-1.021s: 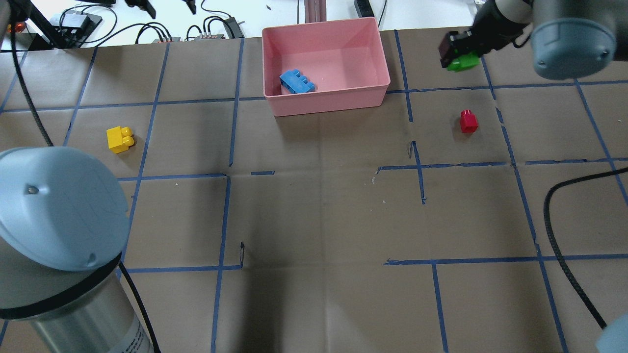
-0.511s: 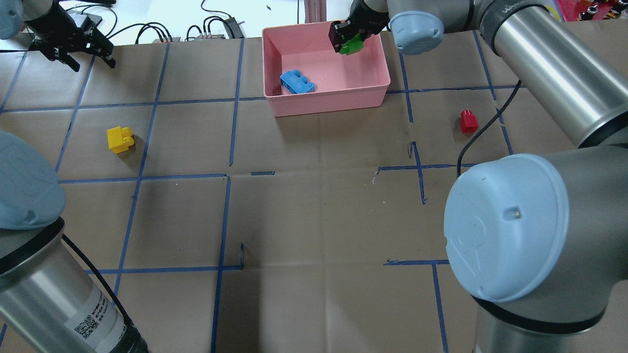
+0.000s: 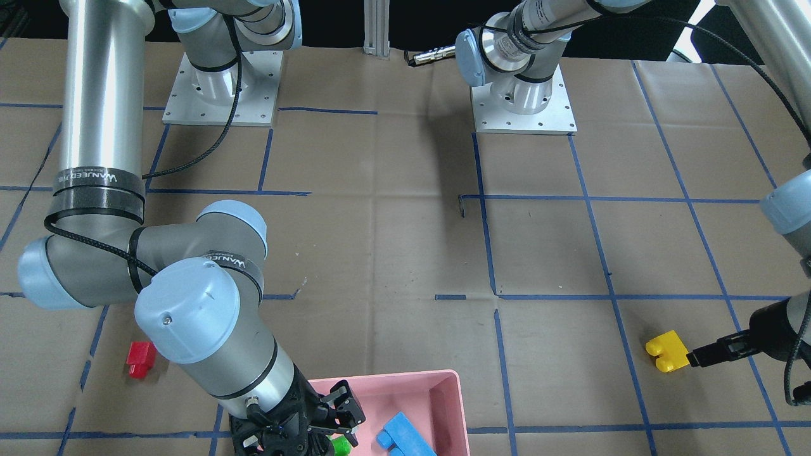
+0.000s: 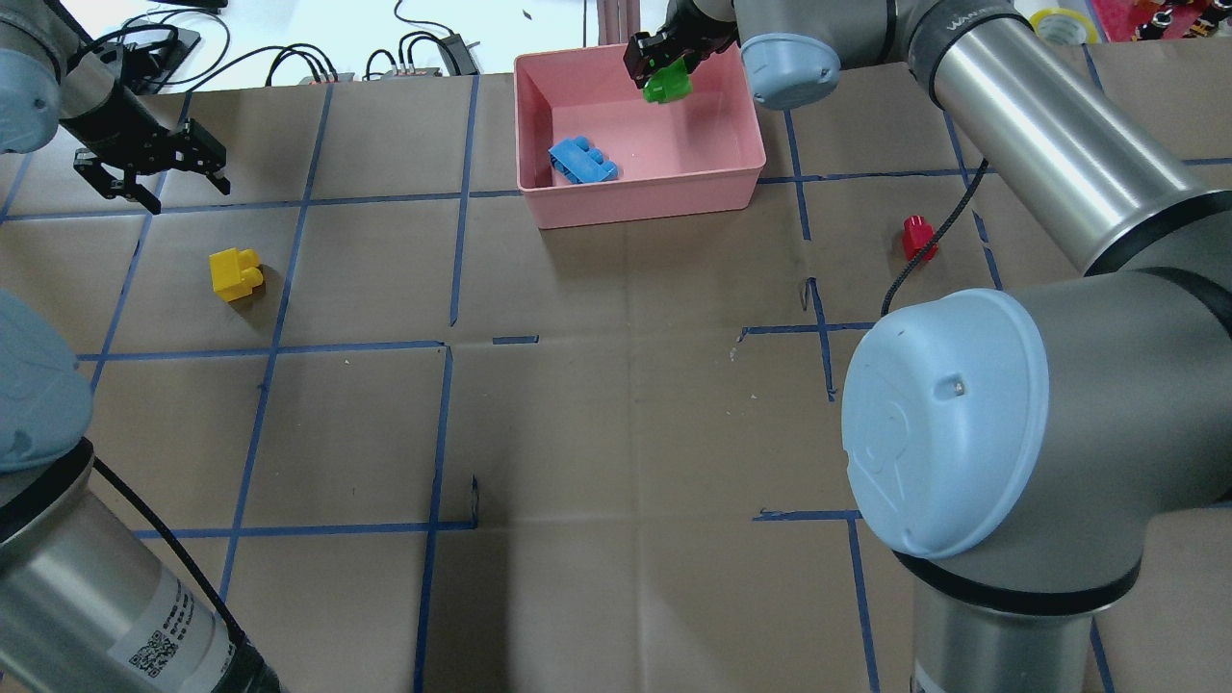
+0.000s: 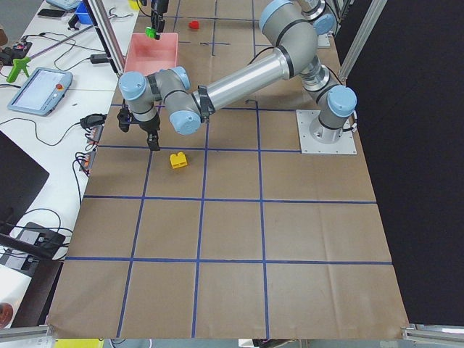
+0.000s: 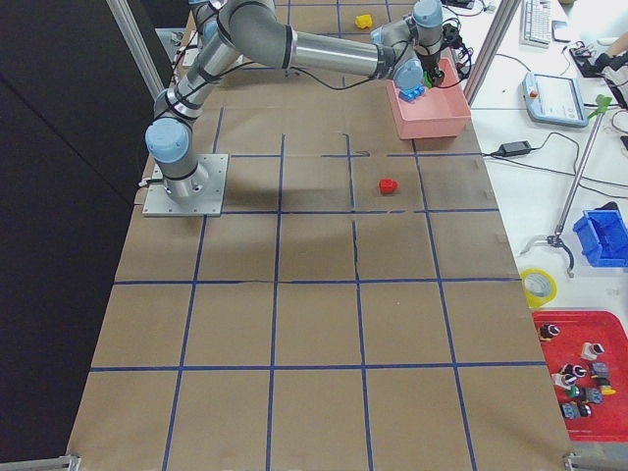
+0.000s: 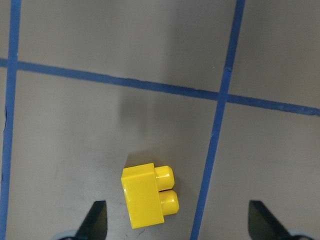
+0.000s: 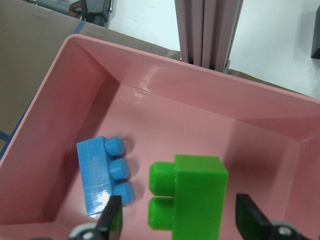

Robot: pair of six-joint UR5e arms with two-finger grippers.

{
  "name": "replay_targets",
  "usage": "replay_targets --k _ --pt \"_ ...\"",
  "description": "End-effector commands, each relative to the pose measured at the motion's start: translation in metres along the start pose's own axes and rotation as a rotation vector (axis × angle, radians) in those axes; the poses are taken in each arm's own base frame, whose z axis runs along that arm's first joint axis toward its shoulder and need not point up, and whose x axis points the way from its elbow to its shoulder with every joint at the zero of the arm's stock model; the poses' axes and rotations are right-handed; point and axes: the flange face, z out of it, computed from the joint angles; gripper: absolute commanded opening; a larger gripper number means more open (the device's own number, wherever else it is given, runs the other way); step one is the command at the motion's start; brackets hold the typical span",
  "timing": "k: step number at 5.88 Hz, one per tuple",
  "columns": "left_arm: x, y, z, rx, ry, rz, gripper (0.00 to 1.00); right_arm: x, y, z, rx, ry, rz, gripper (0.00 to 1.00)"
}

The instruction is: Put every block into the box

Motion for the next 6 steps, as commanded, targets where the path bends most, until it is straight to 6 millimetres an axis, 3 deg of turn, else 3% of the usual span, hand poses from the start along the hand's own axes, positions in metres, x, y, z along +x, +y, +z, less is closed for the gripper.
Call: replay_targets --k 1,2,3,4,6 --pt "-0.011 0.031 0.049 0.013 -0.024 -0.063 0.99 -0.002 -0.003 -0.006 -0.003 0.007 -0.004 1.0" --pt "-0.012 0.038 0.069 0.066 -0.052 -0.062 0.99 -0.001 0.008 -0.02 -0.086 0.008 0.023 1.0" --pt "-0.012 0.039 0.072 0.078 -0.055 -0.062 0.99 0.021 0.026 -0.077 -0.239 0.053 0.078 1.0" --pt "-0.012 0.035 0.077 0.085 -0.054 -0.063 0.99 0.052 0.049 -0.12 -0.32 0.068 0.135 1.0" --pt "-0.011 0.03 0.084 0.097 -0.048 -0.066 0.99 0.099 0.085 -0.185 -0.392 0.192 0.096 0.99"
